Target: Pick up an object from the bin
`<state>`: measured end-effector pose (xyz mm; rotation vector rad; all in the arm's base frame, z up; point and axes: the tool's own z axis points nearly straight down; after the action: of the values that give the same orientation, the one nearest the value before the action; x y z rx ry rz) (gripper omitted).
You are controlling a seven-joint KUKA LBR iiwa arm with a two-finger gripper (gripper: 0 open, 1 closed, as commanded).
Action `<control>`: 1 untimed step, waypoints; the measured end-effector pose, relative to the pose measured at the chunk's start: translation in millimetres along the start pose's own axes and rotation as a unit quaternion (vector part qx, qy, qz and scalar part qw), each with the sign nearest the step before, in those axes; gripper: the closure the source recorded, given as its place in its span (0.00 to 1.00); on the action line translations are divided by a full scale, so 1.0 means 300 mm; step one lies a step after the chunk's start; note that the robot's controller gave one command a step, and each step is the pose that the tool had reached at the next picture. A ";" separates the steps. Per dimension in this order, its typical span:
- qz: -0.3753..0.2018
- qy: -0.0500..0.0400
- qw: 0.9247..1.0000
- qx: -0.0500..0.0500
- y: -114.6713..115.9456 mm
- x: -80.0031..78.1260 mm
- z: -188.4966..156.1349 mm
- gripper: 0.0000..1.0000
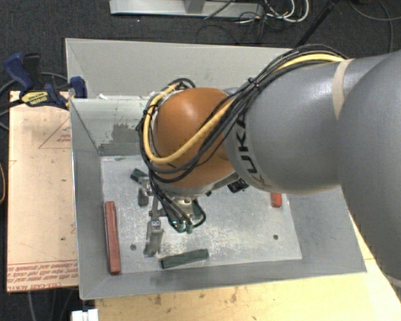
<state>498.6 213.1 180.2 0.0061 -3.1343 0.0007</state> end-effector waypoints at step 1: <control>-0.003 -0.001 1.000 0.001 -0.129 -0.040 0.167 0.00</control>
Offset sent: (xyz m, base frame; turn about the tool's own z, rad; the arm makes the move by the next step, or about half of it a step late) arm 0.0122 -0.0362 -0.0465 -0.0089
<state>510.5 174.4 130.0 0.0142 -3.1367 0.0043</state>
